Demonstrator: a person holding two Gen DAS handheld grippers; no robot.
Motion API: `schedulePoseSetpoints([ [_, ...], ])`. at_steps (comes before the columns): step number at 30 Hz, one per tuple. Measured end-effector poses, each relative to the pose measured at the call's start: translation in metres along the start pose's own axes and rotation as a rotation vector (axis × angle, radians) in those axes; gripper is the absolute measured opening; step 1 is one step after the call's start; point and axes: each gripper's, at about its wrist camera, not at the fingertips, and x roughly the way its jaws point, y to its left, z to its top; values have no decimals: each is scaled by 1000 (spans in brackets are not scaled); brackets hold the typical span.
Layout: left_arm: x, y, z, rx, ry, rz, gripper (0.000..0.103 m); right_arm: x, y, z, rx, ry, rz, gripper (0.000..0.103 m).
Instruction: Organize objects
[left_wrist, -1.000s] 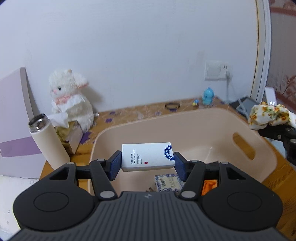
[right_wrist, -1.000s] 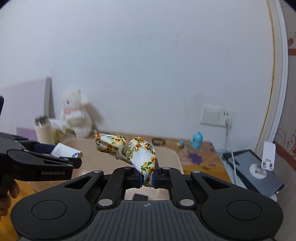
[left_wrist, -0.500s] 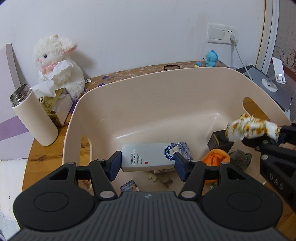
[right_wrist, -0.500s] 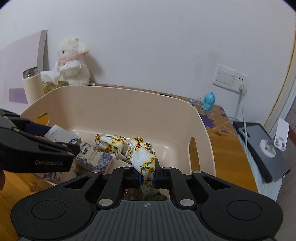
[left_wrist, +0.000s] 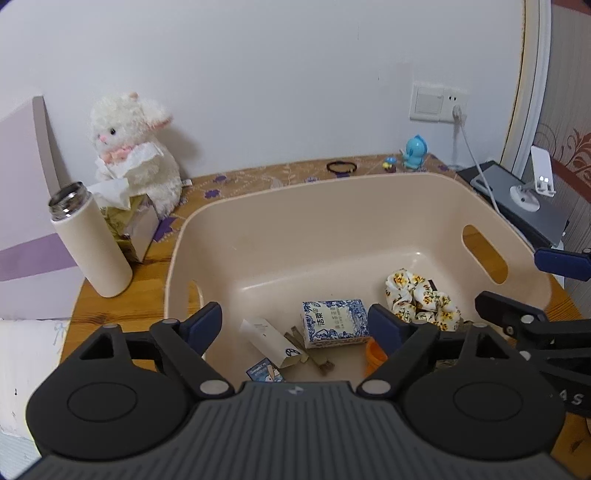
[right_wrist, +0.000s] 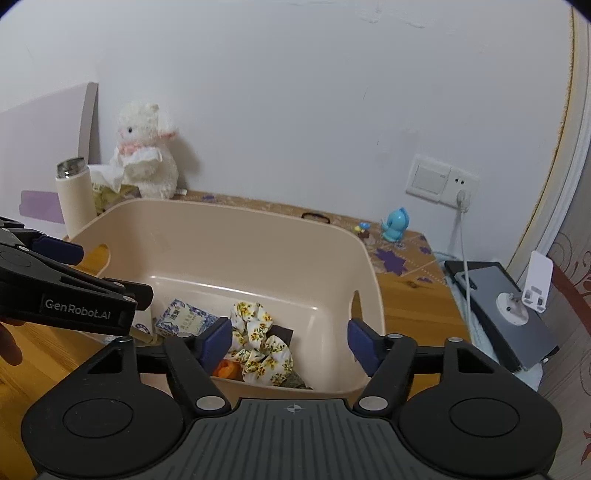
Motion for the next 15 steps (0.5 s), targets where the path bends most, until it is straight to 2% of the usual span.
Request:
schedulePoseSetpoints([
  [7, -27, 6, -7, -22, -32, -3, 87, -27, -3, -4, 29, -37, 24, 76],
  [15, -53, 5, -31, -9, -35, -22, 87, -49, 0, -22, 22, -32, 46, 77],
])
